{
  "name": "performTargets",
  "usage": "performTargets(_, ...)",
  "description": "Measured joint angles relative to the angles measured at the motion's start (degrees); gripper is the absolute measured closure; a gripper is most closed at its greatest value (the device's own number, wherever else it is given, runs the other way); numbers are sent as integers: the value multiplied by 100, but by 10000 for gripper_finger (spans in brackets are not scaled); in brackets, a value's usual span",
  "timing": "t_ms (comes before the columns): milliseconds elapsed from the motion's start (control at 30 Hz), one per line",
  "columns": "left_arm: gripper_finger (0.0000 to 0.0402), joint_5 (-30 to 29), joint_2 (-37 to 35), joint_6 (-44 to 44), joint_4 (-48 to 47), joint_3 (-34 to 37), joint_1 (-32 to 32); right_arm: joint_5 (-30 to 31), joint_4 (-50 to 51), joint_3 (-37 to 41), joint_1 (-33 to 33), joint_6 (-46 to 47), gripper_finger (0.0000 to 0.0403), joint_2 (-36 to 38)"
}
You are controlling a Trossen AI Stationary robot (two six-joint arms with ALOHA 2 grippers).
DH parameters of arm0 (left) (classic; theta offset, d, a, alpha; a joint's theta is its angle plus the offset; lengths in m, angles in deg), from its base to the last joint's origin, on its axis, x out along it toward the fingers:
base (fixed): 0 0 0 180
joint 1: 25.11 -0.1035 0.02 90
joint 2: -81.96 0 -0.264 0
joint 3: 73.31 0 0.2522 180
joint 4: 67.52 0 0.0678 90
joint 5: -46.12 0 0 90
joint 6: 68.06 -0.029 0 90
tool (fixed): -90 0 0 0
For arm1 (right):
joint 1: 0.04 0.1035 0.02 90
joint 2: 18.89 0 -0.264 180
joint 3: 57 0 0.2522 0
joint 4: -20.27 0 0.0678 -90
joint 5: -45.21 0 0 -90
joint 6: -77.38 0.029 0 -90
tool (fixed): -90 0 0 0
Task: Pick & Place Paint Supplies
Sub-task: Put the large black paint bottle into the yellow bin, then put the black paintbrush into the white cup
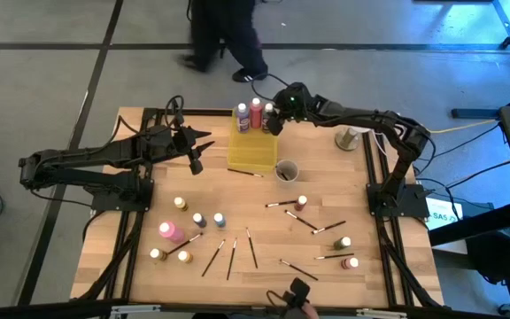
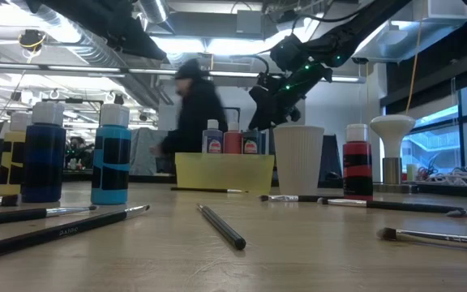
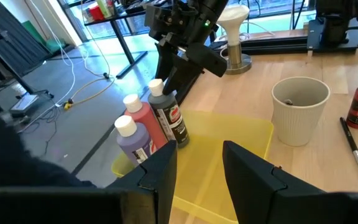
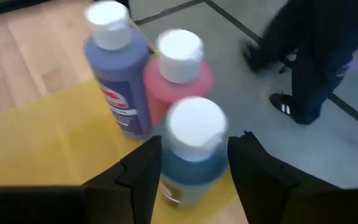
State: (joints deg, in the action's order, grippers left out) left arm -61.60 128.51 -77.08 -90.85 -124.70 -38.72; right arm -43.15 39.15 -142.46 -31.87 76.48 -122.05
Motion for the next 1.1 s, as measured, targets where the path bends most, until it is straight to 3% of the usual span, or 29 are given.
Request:
performTargets(233,276,-6,0,30,1,-2,0,20,176,-214,202,-148,215,106)
performTargets(500,276,-17,-2,57,38,-2,0,548,877,-554,360,-244,215,264)
performTargets(1100,276,219,-7,78,-72,-2,0,567,1611,-1114,583,-303,214,264)
